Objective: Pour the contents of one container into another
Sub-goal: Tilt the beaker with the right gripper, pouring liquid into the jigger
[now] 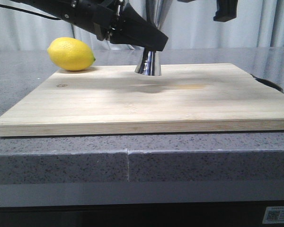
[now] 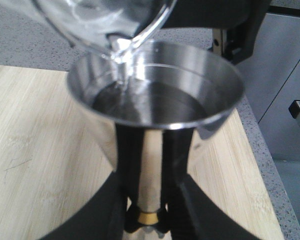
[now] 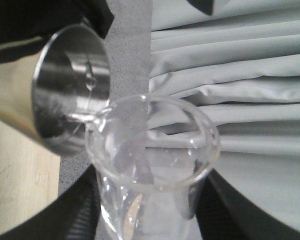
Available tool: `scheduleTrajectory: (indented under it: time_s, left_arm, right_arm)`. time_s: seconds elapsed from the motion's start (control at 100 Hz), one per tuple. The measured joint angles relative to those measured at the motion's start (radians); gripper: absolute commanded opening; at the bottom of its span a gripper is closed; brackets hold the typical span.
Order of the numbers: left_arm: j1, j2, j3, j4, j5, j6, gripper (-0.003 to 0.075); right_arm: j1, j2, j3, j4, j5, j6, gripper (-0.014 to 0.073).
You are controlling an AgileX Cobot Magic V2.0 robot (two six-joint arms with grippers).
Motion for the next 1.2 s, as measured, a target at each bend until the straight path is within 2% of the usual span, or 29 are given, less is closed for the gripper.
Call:
scheduleTrajectory:
  time_s: [1.2]
  left_arm:
    - [0.0, 0.0, 0.0, 0.011, 0.0, -0.002, 0.0042]
  right_arm:
    - [0.0, 0.0, -0.032, -0.086, 0.002, 0.0, 0.0236]
